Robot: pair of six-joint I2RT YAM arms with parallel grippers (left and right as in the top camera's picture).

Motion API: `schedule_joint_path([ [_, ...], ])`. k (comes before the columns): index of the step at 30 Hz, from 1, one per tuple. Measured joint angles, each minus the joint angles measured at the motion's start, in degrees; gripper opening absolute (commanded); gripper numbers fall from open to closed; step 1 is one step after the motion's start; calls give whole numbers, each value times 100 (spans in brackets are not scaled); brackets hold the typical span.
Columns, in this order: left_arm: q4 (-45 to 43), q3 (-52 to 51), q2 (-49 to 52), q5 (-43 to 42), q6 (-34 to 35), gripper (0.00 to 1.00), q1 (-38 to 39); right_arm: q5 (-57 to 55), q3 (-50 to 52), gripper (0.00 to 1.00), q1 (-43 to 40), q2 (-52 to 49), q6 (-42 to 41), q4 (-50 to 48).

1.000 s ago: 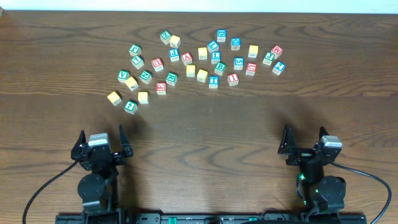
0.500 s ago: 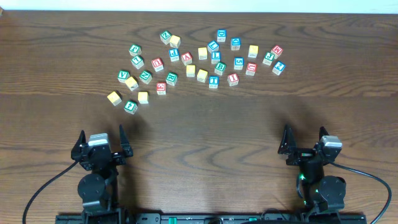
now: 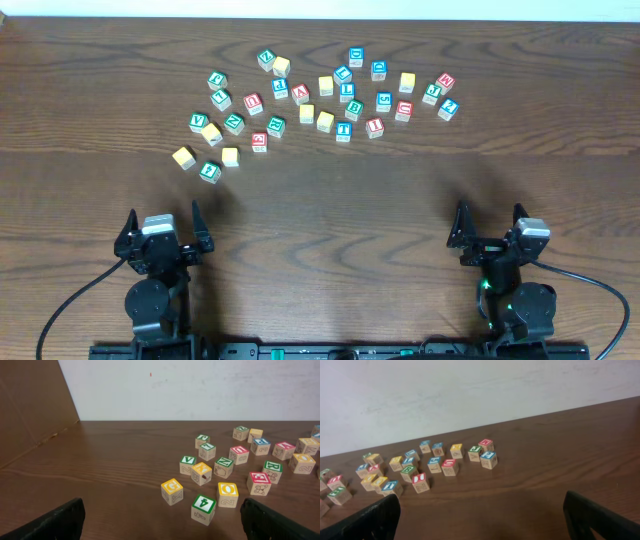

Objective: Spell out NEURIPS

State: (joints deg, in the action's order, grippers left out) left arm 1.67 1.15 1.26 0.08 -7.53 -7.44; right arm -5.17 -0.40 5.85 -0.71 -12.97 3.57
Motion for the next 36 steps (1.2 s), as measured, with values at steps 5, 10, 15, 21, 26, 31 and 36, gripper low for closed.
schedule_joint_path([
  [5, 0, 0, 0, 0, 0, 98, 0, 0, 0, 99, -2, 0, -2, 0],
  [10, 0, 0, 0, 0, 0, 98, 0, 0, 0, 99, -2, 0, -2, 0],
  [15, 0, 0, 0, 0, 0, 97, 0, 0, 0, 99, -2, -2, 0, 0],
  [21, 0, 0, 0, 0, -2, 98, 0, 0, 0, 99, -2, -2, 0, 0],
  [26, 0, 0, 0, 0, 0, 98, 0, 0, 0, 99, -2, -2, 0, 0],
  [31, 0, 0, 0, 0, 0, 98, 0, 0, 0, 99, -2, -2, 0, 0],
  [36, 0, 4, 0, -48, 175, 98, 0, 0, 0, 99, -2, -2, 0, 0],
])
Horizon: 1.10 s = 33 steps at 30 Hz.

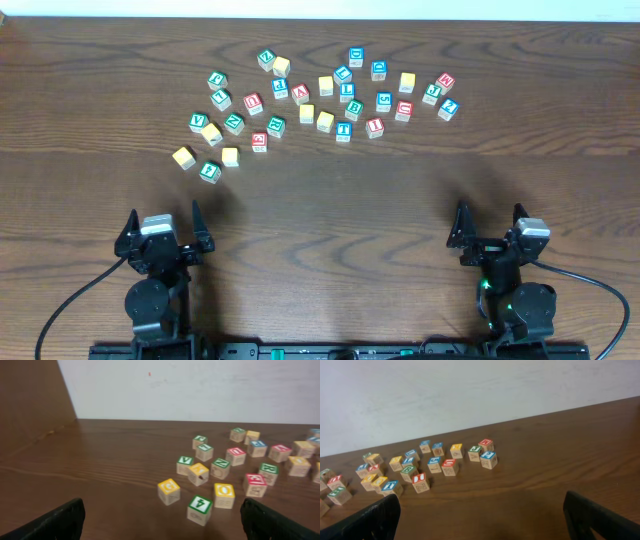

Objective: Spell out NEURIPS

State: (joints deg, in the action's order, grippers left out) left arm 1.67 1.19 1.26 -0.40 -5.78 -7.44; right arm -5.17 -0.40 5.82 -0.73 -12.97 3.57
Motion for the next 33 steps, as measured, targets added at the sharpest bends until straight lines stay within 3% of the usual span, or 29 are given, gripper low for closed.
schedule_joint_path([
  [8, 227, 157, 367, -275, 483, 98, 0, 2, 0, 99, 0, 0, -2, 2],
  [15, 245, 1419, 1838, -319, 675, 98, 0, 2, 0, 99, 0, -2, 0, 2],
  [23, 249, 2909, 3801, -935, 730, 98, 0, -2, 0, 99, -2, -7, -2, -2],
  [27, 850, 3716, 4638, -1342, 730, 98, 0, 0, 0, 99, -2, -17, 0, 2],
  [33, 2544, 5462, 5748, -1652, 726, 98, 0, 0, 0, 99, -2, -17, 153, -2],
])
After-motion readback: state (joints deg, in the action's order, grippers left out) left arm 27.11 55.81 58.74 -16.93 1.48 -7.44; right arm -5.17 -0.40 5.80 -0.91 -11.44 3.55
